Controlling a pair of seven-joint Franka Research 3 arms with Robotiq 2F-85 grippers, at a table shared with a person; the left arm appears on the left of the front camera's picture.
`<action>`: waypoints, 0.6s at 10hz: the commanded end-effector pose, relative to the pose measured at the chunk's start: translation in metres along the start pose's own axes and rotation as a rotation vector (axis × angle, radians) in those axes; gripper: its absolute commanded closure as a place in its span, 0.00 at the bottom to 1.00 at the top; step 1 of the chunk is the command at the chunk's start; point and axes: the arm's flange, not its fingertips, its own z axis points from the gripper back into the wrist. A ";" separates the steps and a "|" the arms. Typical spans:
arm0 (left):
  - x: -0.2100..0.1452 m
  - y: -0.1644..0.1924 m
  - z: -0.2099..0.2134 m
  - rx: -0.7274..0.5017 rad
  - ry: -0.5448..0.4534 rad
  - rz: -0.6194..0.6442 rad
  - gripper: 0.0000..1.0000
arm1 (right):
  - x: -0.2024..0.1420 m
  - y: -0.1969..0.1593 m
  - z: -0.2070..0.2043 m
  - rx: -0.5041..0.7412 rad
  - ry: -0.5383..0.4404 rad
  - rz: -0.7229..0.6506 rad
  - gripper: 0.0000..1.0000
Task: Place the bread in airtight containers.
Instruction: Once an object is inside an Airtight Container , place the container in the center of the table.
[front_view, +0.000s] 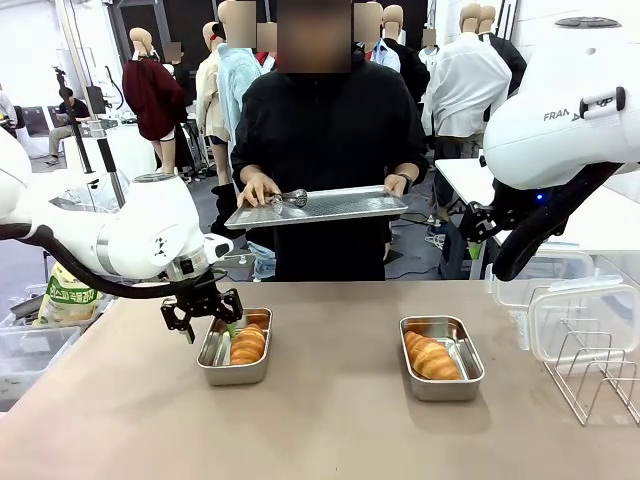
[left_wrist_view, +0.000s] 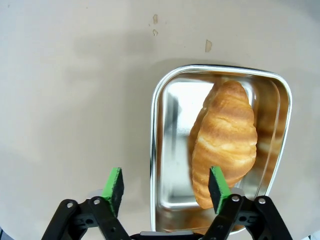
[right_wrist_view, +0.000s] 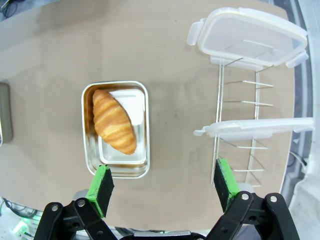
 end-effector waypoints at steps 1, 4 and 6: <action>-0.004 0.001 0.001 -0.014 0.017 -0.001 0.10 | 0.000 0.001 0.001 -0.004 -0.002 -0.013 0.00; -0.007 0.000 0.007 -0.003 0.028 0.002 0.10 | 0.000 0.001 0.001 -0.004 -0.002 -0.013 0.00; 0.000 0.000 0.000 -0.003 0.003 0.004 0.10 | 0.000 0.001 0.001 -0.004 -0.002 -0.013 0.00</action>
